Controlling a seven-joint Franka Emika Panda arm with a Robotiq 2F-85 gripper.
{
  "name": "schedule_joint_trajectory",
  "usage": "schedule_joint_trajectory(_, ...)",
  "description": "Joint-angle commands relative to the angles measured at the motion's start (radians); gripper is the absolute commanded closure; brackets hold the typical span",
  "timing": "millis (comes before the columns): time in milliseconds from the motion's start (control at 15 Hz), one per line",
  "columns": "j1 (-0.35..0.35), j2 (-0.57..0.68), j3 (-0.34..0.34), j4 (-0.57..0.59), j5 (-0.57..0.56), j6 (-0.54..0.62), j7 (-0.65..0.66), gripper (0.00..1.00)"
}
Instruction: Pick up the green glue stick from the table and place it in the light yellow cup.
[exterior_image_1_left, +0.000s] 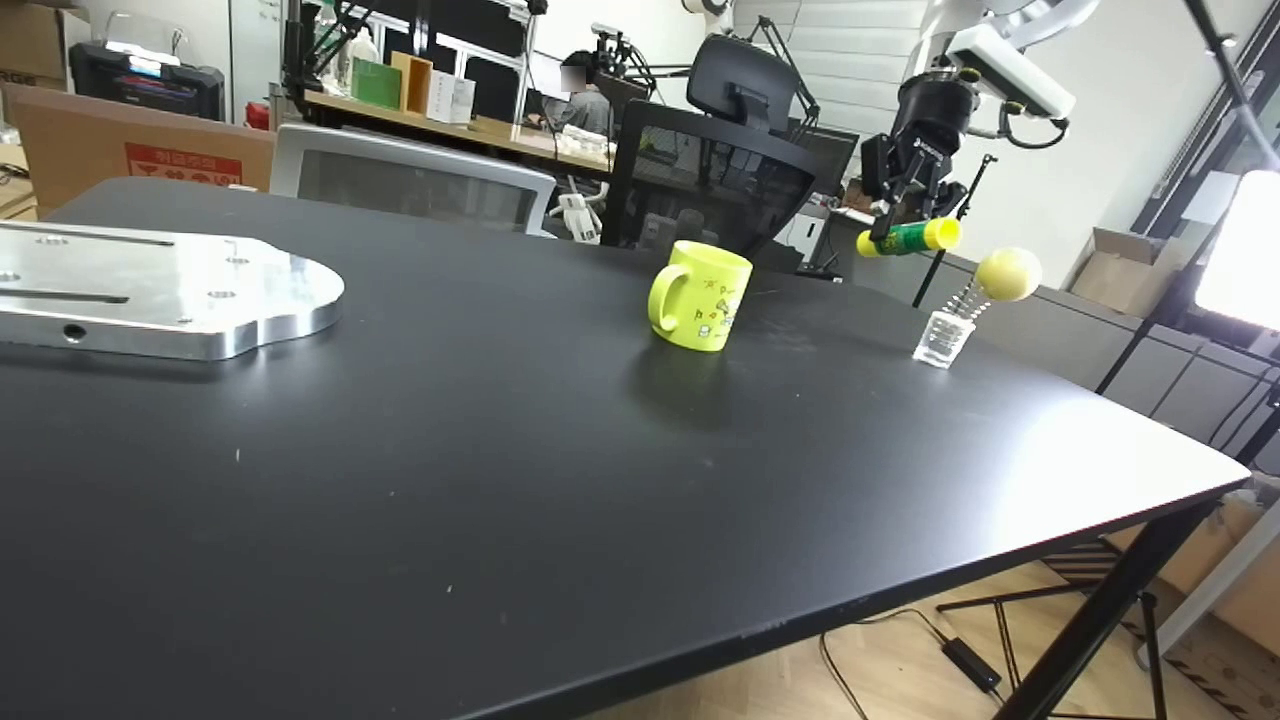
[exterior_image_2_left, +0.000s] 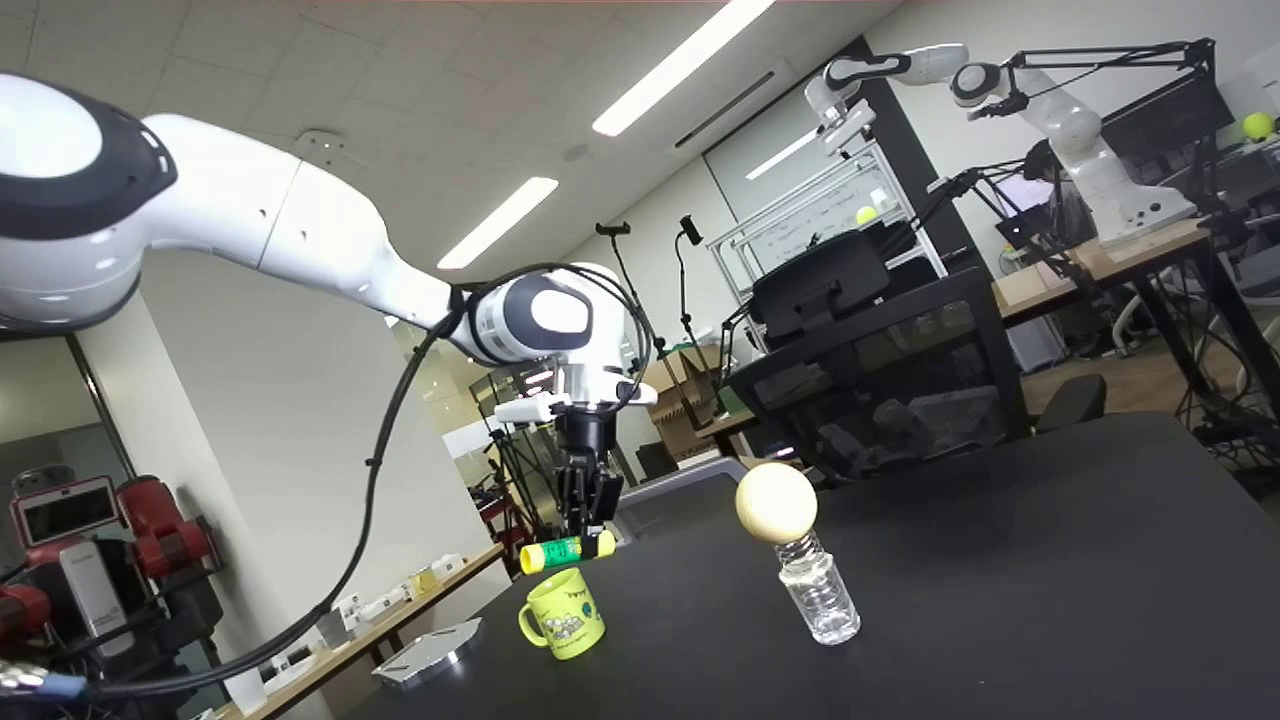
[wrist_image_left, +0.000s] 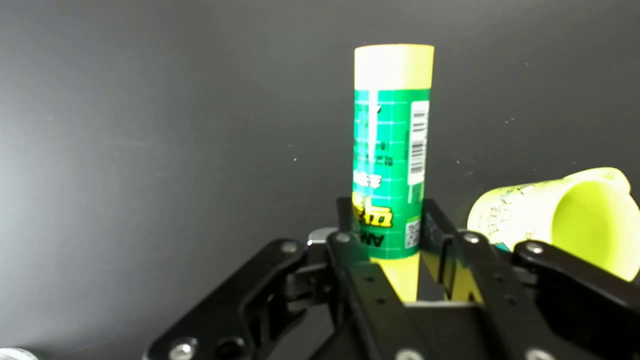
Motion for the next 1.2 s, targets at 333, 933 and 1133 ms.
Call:
schedule_joint_trajectory(333, 0.009, 0.237, 0.049, 0.426, 0.132, -0.166, 0.167, 0.91)
schedule_joint_trajectory(933, 0.061, 0.424, 0.16, 0.676, 0.256, -0.286, 0.266, 0.91)
schedule_joint_trajectory(1133, 0.054, 0.493, 0.19, 0.728, 0.306, -0.334, 0.289, 0.91)
